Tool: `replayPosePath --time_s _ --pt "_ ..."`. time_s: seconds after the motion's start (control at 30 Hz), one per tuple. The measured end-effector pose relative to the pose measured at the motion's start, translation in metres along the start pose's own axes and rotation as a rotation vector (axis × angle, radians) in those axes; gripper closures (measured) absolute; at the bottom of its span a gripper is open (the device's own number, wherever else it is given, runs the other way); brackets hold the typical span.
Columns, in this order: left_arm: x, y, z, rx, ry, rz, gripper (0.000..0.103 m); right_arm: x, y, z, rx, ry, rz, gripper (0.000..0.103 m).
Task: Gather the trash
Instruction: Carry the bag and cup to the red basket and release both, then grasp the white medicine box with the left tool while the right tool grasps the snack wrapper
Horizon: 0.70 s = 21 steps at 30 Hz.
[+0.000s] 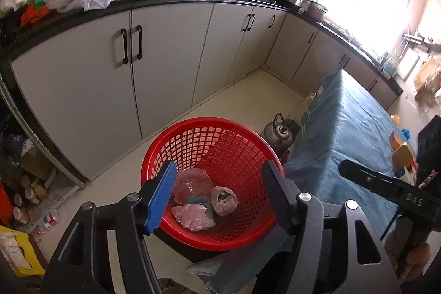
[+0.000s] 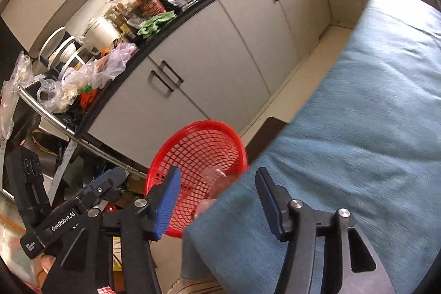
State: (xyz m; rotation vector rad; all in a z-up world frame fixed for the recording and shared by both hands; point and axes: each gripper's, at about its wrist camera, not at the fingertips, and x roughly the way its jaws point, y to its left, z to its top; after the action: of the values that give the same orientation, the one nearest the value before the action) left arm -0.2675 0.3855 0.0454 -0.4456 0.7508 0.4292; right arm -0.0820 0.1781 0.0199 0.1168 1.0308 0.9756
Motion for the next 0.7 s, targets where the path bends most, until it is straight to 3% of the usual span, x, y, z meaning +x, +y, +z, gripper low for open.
replayPosePath --time_s 0.43,0.7 --pt "-0.021 -0.065 -0.008 0.107 -0.010 -0.043 0.032 -0.085 -0.045 -0.032 0.053 -0.119 -0.077 0.033" --pt "-0.028 -0.146 -0.028 0.250 0.019 -0.153 0.031 -0.147 -0.097 -0.060 0.132 -0.183 -0.158 0.032"
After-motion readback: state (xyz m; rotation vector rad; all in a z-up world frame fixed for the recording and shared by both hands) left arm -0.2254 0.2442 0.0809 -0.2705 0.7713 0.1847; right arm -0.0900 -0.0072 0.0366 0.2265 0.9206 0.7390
